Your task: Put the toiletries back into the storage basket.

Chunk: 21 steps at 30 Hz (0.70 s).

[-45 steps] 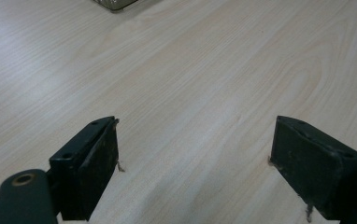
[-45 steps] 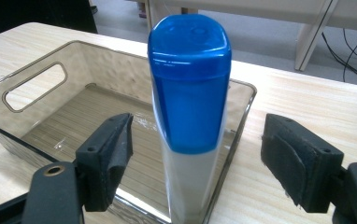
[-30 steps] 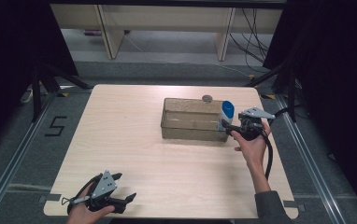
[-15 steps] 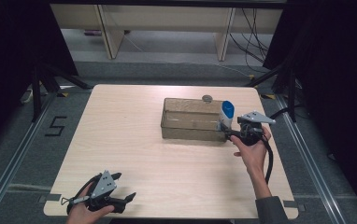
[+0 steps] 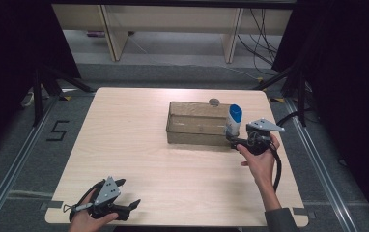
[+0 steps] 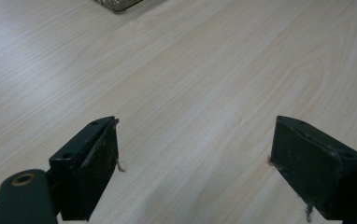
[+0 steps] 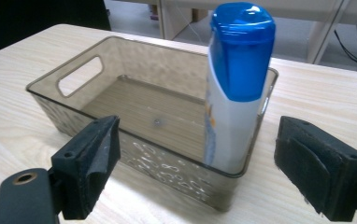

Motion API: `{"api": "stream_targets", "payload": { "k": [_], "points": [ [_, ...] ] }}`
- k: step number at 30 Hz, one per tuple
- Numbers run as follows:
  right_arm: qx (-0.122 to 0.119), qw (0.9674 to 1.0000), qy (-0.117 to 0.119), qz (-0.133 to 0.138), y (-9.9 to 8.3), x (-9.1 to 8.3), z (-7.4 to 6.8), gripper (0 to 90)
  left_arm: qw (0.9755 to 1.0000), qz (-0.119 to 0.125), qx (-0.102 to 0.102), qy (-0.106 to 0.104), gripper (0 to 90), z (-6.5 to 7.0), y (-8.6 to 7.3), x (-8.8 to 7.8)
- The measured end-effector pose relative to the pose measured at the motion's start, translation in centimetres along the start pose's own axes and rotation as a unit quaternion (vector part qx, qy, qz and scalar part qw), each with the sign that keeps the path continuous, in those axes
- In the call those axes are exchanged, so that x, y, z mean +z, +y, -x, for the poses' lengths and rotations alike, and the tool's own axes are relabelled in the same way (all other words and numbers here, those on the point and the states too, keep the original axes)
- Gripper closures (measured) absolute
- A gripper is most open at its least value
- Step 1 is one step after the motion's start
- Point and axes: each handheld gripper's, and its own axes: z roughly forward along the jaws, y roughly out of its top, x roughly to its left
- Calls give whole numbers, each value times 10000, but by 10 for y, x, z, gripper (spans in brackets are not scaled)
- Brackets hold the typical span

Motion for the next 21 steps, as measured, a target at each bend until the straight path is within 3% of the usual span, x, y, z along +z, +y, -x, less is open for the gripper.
{"api": "stream_targets", "payload": {
  "k": [12,14,15,17,18,20,21],
  "points": [
    [-138,9997,187,29,-4,-1,-14,157,10000,0,3,6,149,0,0,0],
    [-107,9996,241,28,-5,-1,-15,157,10000,3,10,2,149,0,0,0],
    [30,9996,287,23,-6,-2,-18,157,10000,-1,6,-1,149,0,0,0],
    [-117,9995,304,48,-7,-2,-18,157,10000,-3,15,0,148,0,0,0],
    [-57,9992,384,20,-7,-1,-20,157,10000,-3,10,-1,149,0,0,0],
    [-120,9988,467,75,-9,0,-22,157,10000,-44,67,10,149,-1,0,0],
    [-160,9988,453,47,-9,-1,-24,157,9996,-188,204,60,149,-2,0,-2]
  ]
}}
